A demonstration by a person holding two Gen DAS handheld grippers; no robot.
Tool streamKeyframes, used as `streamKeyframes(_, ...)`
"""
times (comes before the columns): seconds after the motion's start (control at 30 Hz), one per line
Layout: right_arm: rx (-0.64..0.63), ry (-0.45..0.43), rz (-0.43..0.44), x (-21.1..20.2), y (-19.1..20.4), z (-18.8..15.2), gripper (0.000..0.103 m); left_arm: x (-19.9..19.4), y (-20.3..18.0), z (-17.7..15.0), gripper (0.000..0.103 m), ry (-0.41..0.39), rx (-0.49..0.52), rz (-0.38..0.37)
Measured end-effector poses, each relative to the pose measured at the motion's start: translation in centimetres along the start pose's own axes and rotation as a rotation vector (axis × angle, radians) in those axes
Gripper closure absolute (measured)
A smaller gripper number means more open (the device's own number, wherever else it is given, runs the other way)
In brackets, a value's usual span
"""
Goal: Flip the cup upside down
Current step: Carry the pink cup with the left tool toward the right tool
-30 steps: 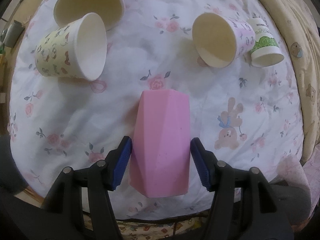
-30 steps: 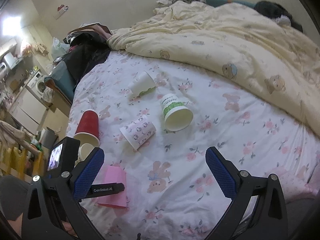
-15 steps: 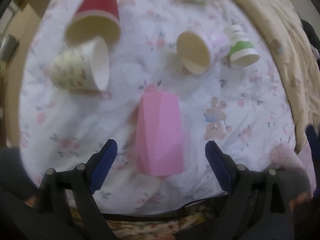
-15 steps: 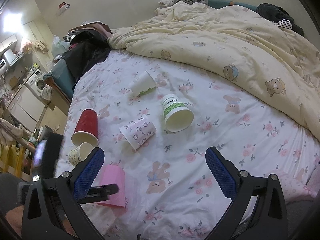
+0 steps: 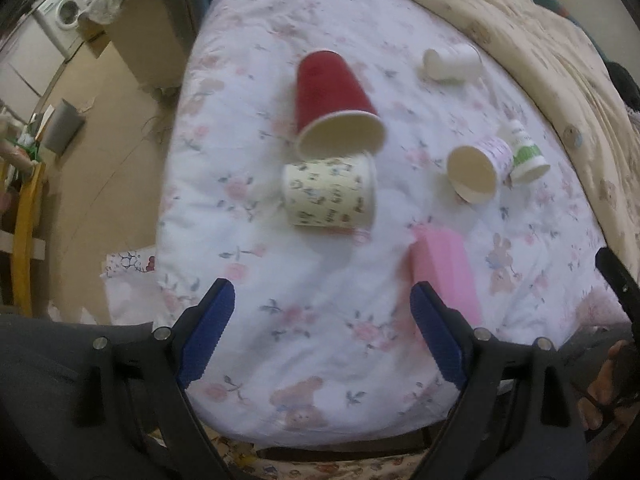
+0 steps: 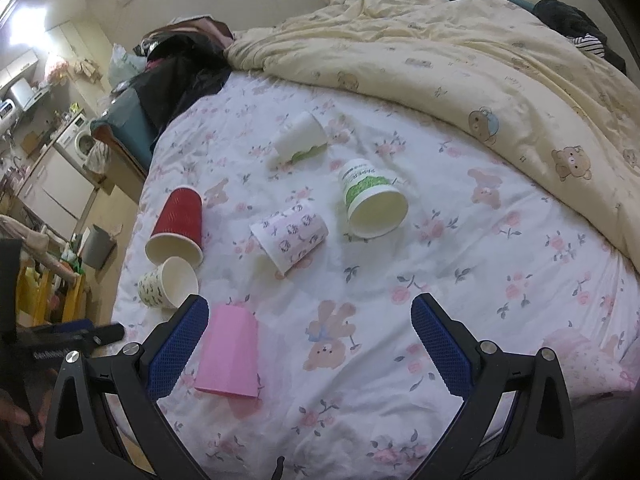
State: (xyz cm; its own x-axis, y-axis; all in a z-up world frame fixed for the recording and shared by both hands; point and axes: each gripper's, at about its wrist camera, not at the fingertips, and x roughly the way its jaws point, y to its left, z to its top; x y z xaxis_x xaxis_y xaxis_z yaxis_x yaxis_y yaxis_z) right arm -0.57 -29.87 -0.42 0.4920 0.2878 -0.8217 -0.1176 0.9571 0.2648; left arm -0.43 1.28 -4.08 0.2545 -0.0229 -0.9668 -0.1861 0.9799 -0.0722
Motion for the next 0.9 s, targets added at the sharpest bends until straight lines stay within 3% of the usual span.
streamKeyframes(0.2, -0.02, 0.058, 0.0, 1.5, 0.6, -0.4, 0.0, -0.2, 1.2, -0.2, 0.016, -0.097, 0.007, -0.002)
streamKeyframes(0.37, -0.037, 0.121, 0.018, 2.8, 1.3, -0.5, 0.0, -0.2, 1.1, -0.2, 0.016, -0.116, -0.006, -0.071)
streamKeyframes(0.5, -0.021, 0.202, 0.085, 3.7, 2.0, 0.4, 0.0, -0.6, 0.6, 0.1, 0.016, -0.131, 0.011, -0.088)
streamKeyframes(0.6, -0.044, 0.309, 0.127, 5.5, 3.1, 1.3, 0.006, -1.0, 0.5, 0.4, 0.016, -0.134, 0.013, -0.142)
streamKeyframes(0.67, -0.058, 0.392, 0.15, 7.1, 4.1, 1.8, 0.016, -1.4, 0.5, 0.5, 0.016, -0.149, 0.024, -0.134)
streamKeyframes(0.9, 0.006, 0.666, 0.195, 13.0, 6.0, 1.4, 0.026, -1.2, 1.5, 0.8, 0.016, -0.12, -0.011, -0.133)
